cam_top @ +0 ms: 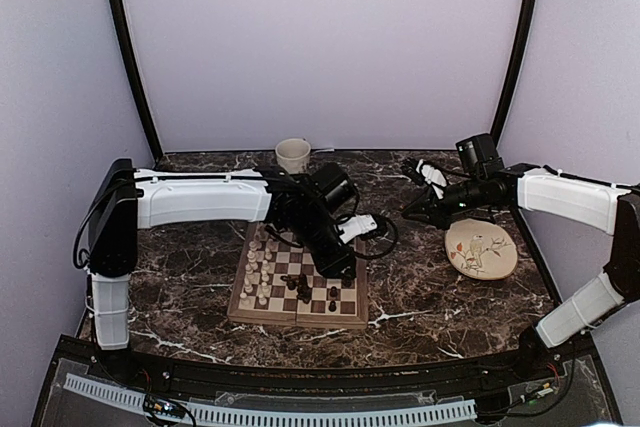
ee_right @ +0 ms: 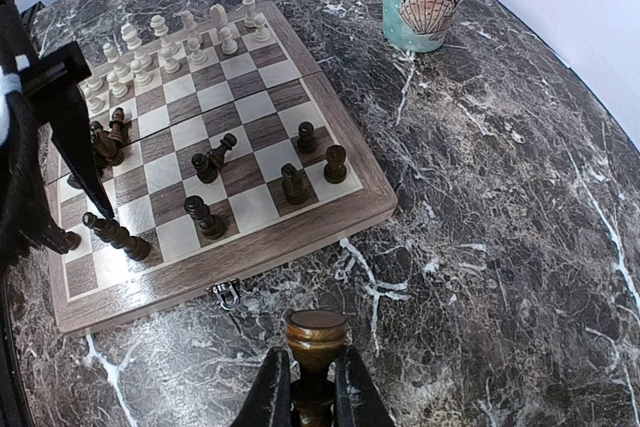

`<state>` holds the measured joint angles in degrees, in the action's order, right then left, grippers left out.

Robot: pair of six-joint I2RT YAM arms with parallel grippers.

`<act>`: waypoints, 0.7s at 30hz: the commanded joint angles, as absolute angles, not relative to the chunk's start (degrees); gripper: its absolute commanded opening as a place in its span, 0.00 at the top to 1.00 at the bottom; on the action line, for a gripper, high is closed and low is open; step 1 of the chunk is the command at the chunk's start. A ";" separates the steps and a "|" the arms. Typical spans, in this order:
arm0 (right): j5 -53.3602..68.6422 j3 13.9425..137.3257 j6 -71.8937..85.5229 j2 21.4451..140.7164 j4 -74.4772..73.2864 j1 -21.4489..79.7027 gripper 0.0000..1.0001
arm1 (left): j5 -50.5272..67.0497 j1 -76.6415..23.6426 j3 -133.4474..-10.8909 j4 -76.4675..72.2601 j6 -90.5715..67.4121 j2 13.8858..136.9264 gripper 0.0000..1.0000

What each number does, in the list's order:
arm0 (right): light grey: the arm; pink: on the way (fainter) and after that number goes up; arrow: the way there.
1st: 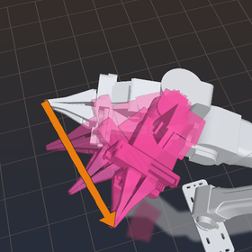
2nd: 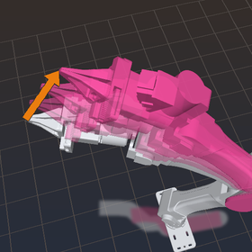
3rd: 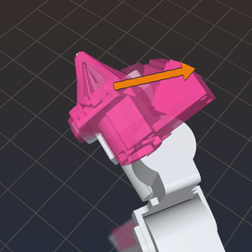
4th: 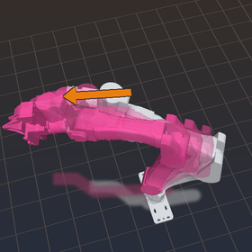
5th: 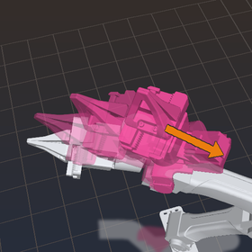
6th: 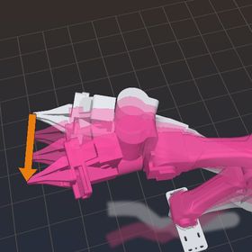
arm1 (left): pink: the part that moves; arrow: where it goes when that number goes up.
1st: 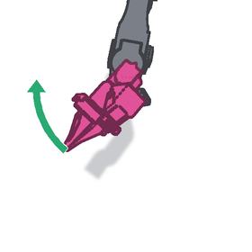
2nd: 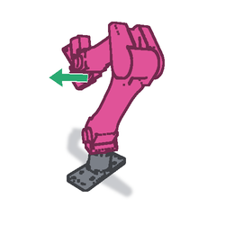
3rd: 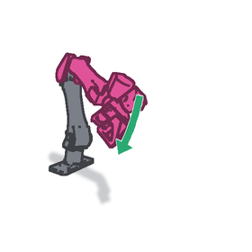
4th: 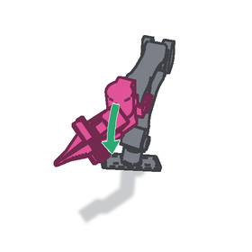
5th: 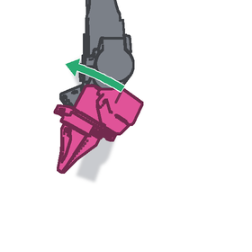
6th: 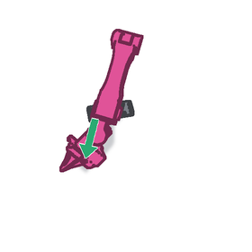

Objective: Set up the chess pieces on the board
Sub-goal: Move the king to e8.

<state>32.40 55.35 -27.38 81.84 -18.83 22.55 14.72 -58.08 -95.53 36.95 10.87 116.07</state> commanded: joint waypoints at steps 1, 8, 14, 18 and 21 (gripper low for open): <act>33.45 55.33 -27.55 81.47 -17.38 22.24 0.90 | 14.52 -58.52 -95.93 37.23 11.86 117.10 0.62; 33.39 55.28 -27.66 81.57 -17.36 22.28 0.90 | 13.40 -58.67 -97.19 36.33 12.16 119.13 0.69; 33.40 55.28 -27.77 81.83 -17.32 22.26 0.90 | 13.27 -58.71 -97.77 36.09 12.58 120.17 0.75; 33.35 55.35 -27.77 81.90 -17.38 22.24 0.90 | 12.50 -58.70 -97.78 35.70 12.83 120.40 0.78; 33.40 55.37 -27.76 82.00 -17.42 22.24 0.90 | 11.54 -58.71 -97.83 35.43 12.96 120.57 0.79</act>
<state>32.40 55.35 -27.38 81.84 -18.83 22.55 12.88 -58.41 -96.62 35.55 11.92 120.97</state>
